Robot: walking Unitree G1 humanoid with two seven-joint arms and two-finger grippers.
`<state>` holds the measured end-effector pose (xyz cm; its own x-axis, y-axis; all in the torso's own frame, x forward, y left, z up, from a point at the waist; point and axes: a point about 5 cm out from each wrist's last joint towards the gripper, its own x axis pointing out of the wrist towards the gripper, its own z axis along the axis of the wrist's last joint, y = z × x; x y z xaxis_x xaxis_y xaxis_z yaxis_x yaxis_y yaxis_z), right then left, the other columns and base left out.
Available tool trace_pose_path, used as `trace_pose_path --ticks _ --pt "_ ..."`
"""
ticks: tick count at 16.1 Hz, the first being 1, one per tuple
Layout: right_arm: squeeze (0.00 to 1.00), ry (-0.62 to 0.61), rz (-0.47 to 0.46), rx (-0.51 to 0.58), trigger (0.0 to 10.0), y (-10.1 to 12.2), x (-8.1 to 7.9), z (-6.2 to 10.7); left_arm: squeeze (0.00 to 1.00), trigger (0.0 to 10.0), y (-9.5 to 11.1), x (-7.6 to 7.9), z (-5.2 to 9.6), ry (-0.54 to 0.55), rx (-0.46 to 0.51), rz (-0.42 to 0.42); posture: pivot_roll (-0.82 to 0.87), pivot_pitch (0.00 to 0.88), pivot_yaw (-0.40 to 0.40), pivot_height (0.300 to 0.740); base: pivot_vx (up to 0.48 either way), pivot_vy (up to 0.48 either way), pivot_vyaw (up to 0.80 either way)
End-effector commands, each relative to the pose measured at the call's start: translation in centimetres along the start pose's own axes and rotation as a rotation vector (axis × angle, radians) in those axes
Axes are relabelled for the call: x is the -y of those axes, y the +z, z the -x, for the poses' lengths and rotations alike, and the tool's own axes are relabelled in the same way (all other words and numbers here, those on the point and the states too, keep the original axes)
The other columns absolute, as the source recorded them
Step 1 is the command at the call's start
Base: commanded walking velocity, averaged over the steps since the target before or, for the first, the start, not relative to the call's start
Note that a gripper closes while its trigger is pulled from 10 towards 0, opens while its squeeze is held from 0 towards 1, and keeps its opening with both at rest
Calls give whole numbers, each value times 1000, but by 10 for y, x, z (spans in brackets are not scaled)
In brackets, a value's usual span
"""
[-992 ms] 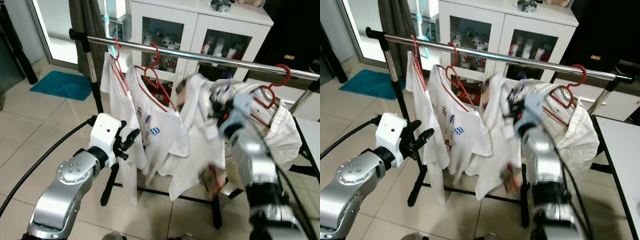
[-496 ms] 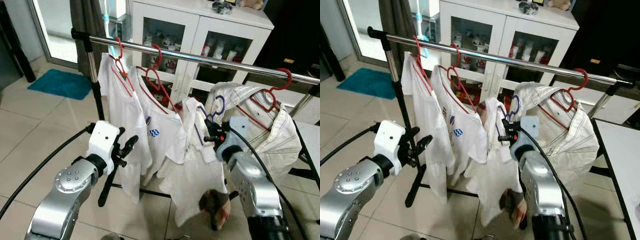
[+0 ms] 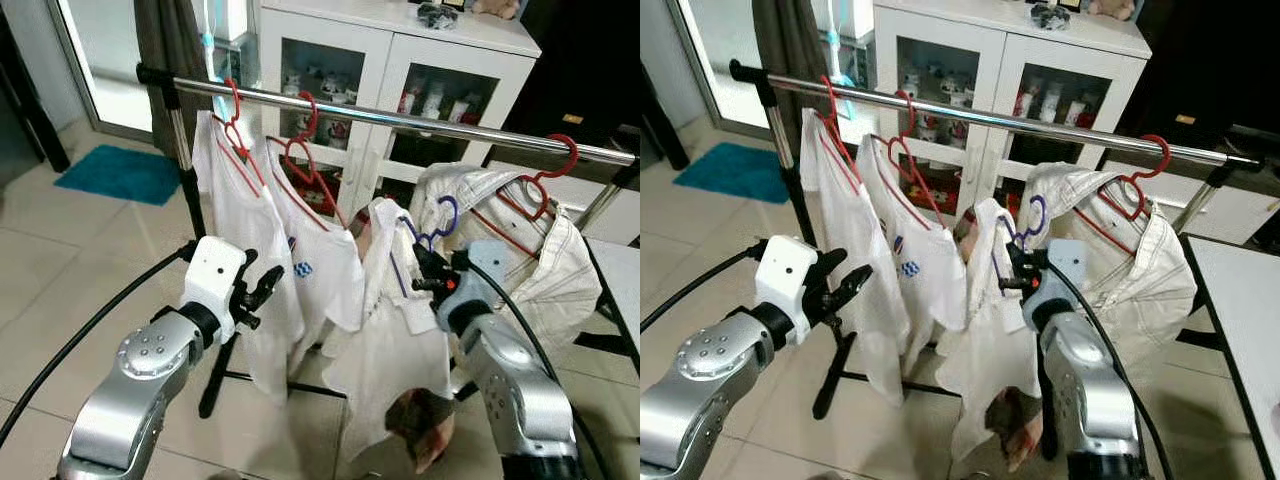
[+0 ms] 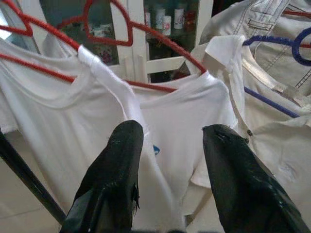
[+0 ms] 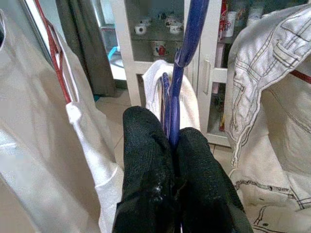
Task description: Hang hanger
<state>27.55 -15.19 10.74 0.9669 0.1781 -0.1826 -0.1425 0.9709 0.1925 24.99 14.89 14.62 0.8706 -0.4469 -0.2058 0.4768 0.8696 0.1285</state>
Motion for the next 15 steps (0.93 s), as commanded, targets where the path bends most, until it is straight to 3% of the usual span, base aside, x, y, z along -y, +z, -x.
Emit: trace_pose_path --ticks 1,2,3,6,15 --pt "0 1 -4 34 3059 9 1 3 0 10000 1 4 -3 -25 5 -8 -75 0 -65 719 0 0 0" --pt "0 3 -6 36 4863 9 1 4 0 10000 1 4 -4 -31 6 -9 -81 0 -58 719 0 0 0" --pt "0 -1 -7 34 10000 9 1 5 0 10000 2 5 -5 -38 7 -10 -85 0 -53 719 0 0 0" --pt "0 -38 -8 3 10000 6 3 8 0 10000 2 5 -7 -56 9 -16 -92 0 -47 719 0 0 0" --pt "0 -59 -18 -44 10000 1 2 7 0 10000 2 3 -9 -66 5 -29 -87 0 -39 719 -252 0 0"
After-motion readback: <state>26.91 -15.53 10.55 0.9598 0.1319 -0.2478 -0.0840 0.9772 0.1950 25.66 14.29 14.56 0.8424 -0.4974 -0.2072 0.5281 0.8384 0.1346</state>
